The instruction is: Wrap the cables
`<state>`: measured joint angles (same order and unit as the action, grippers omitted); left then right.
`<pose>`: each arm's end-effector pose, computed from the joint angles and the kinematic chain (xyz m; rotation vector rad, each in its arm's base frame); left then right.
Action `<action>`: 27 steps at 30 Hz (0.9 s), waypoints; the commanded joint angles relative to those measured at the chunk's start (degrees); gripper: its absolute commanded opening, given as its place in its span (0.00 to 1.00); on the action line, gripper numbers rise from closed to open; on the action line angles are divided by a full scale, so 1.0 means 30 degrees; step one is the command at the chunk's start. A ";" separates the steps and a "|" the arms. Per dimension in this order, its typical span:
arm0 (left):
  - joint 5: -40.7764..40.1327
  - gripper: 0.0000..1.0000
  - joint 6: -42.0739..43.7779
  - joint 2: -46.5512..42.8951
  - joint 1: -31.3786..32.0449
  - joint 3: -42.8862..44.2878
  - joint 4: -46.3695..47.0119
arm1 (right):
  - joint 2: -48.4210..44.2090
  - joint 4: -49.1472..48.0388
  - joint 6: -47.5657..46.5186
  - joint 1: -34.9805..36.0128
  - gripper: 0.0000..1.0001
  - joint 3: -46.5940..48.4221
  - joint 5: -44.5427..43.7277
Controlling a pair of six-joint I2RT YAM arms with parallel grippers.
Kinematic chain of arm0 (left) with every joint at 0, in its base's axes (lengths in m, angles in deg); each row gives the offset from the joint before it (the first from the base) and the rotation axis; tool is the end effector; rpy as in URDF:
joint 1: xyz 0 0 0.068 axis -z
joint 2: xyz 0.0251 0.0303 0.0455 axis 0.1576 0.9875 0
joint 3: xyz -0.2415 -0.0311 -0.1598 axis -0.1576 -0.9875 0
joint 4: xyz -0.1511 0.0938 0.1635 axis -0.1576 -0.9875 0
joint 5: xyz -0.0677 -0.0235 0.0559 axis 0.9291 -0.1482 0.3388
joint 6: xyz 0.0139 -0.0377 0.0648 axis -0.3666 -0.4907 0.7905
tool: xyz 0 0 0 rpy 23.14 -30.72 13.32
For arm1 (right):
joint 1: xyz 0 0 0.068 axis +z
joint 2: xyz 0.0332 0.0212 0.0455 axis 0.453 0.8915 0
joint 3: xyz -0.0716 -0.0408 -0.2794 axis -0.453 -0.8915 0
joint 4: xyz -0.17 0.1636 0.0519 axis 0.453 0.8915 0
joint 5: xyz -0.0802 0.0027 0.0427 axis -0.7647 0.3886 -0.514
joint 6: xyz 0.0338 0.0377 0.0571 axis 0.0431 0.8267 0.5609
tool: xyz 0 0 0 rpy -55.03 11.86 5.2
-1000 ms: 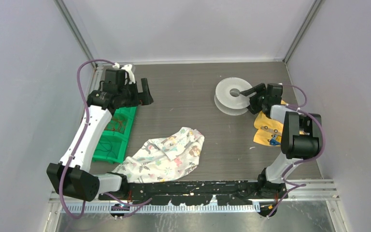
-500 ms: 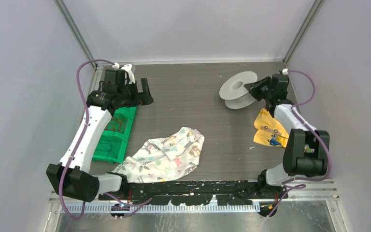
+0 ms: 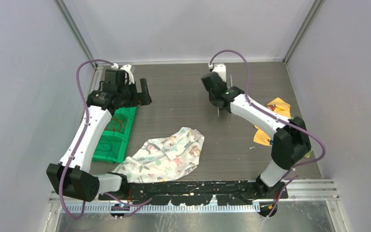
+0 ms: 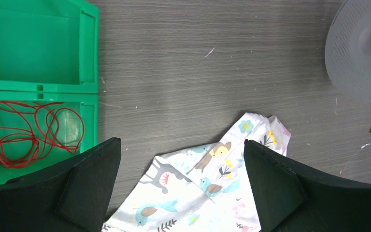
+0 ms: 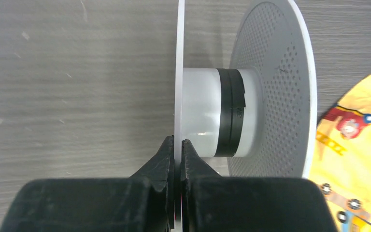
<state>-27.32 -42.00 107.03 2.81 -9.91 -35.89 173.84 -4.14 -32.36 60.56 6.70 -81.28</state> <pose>0.2500 -0.0589 0.3614 -0.0981 2.3467 -0.3813 0.3206 0.1720 0.3094 0.0257 2.1764 -0.1178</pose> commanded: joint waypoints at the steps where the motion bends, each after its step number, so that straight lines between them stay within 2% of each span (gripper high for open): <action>1: -0.0956 1.00 0.0164 -0.0406 -0.0034 0.0482 -0.0410 | 0.0752 -0.0471 -0.2933 0.1144 0.01 0.0491 -0.5115; 8: -0.1691 1.00 -0.0103 0.0053 -0.0056 0.0678 -0.1086 | 0.1067 -0.1185 -0.2523 0.1641 0.01 -0.0053 -0.4340; 11: -0.2524 1.00 -0.0150 0.1484 -0.0092 0.1993 -0.2728 | 0.0531 -0.1387 -0.1906 0.1630 0.10 -0.0389 -0.3744; 13: -0.2183 1.00 -0.0147 0.2049 -0.0093 0.2309 -0.3069 | 0.0221 -0.1390 -0.1713 0.1637 0.31 -0.0475 -0.3466; 17: -0.1920 1.00 -0.0231 0.1738 -0.0092 0.1838 -0.1980 | -0.0256 -0.0975 -0.1447 0.1639 0.40 -0.0404 -0.3440; 20: -0.1928 1.00 -0.0181 0.1634 -0.0093 0.1804 -0.1729 | -0.0845 -0.0730 -0.1367 0.1630 0.55 -0.0465 -0.3444; 27: -0.1153 1.00 -0.0204 0.1794 -0.0093 0.1721 -0.1686 | -0.1764 -0.0008 -0.1512 0.1631 0.59 -0.0351 -0.3573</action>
<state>-32.46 -42.27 113.46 2.81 -5.26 -42.25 171.76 -4.64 -37.54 65.22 5.28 -90.50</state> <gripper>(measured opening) 0.996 0.582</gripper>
